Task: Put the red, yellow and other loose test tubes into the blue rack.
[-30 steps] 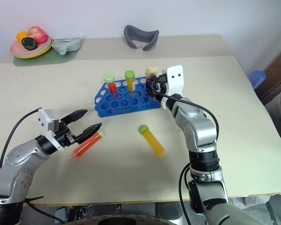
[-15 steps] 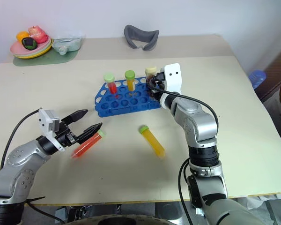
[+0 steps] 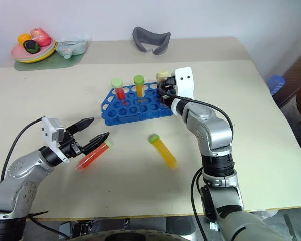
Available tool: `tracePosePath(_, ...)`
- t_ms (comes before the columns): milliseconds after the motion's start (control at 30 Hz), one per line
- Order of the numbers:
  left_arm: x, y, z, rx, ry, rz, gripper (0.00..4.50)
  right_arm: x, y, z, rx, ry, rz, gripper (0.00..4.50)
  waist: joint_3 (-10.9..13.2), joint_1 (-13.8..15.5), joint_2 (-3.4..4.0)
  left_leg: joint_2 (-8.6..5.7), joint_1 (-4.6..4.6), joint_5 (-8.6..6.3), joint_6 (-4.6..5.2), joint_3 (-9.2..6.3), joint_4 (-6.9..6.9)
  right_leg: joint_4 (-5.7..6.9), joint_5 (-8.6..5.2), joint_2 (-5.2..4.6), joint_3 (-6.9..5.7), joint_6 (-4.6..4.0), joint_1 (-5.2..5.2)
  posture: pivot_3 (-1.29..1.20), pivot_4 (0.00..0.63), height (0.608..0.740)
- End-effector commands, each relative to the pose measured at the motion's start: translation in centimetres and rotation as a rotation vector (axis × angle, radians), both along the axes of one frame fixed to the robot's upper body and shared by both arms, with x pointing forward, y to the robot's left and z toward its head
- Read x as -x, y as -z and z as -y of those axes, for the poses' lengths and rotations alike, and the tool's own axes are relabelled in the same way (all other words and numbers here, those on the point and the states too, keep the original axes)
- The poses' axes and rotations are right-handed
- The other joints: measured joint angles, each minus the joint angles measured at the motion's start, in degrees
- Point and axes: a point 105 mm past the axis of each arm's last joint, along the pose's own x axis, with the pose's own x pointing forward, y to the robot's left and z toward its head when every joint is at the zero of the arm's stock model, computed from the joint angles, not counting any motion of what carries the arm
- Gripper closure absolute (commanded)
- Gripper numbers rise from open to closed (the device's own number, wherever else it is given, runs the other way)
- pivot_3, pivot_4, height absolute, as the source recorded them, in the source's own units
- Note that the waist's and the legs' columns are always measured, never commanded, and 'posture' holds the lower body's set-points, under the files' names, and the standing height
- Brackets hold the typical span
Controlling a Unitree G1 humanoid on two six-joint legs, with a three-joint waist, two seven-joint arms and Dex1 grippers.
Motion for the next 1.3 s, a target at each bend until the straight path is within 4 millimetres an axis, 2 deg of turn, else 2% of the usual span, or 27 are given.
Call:
tracePosePath(33,0.2,-0.9,0.0,-0.008,0.002,0.046,0.00,0.2,-1.5,0.0,-0.005,-0.003,0.050,2.60,0.0,0.0,0.00,0.00,0.00,0.00,0.00,0.00,0.00,0.00,0.00,0.00,0.00,0.00,0.00,0.00,0.150,0.740)
tracePosePath(100,0.2,-0.8,0.0,-0.008,0.002,0.045,0.00,0.2,-1.5,-0.1,-0.014,-0.007,0.046,2.60,0.0,0.0,0.00,0.00,0.00,0.00,0.00,0.00,0.00,0.00,0.00,0.00,0.00,0.00,0.00,0.00,0.150,0.740)
tracePosePath(200,0.2,-0.8,0.0,-0.008,0.001,0.045,0.00,0.2,-1.5,-0.1,-0.016,-0.005,0.046,3.46,0.0,0.0,0.00,0.00,0.00,0.00,0.00,0.00,-0.01,-0.01,0.00,0.00,0.00,0.00,0.00,0.00,0.150,0.740)
tracePosePath(567,0.1,-0.8,0.0,-0.007,0.000,0.046,0.00,0.4,-1.4,-0.1,0.001,-0.004,0.050,3.46,0.0,0.0,0.00,0.00,0.00,0.00,0.00,0.00,-0.01,-0.02,0.00,0.00,0.00,0.00,0.00,0.00,0.150,0.740)
tracePosePath(733,0.2,-0.9,0.0,-0.009,-0.002,0.046,0.00,1.4,-1.6,-0.3,-0.050,-0.043,0.129,3.46,0.0,0.0,0.00,0.00,-0.01,0.00,0.00,0.00,-0.04,-0.05,0.00,0.00,0.00,0.00,0.00,0.00,0.150,0.740)
tracePosePath(933,0.2,-1.0,0.0,-0.011,0.003,0.046,0.00,1.9,-0.2,0.1,-0.078,-0.025,0.219,3.46,0.0,0.0,0.00,0.00,-0.02,0.00,0.00,0.01,-0.07,-0.07,0.00,0.00,0.00,0.00,-0.02,0.00,0.150,0.740)
tracePosePath(1300,0.0,-1.2,0.0,-0.018,0.010,0.050,0.00,1.6,0.9,0.4,-0.121,0.026,0.308,3.46,0.0,0.0,0.00,0.00,-0.02,0.00,0.00,0.01,-0.07,-0.07,0.00,0.00,0.00,0.00,-0.01,0.00,0.150,0.740)
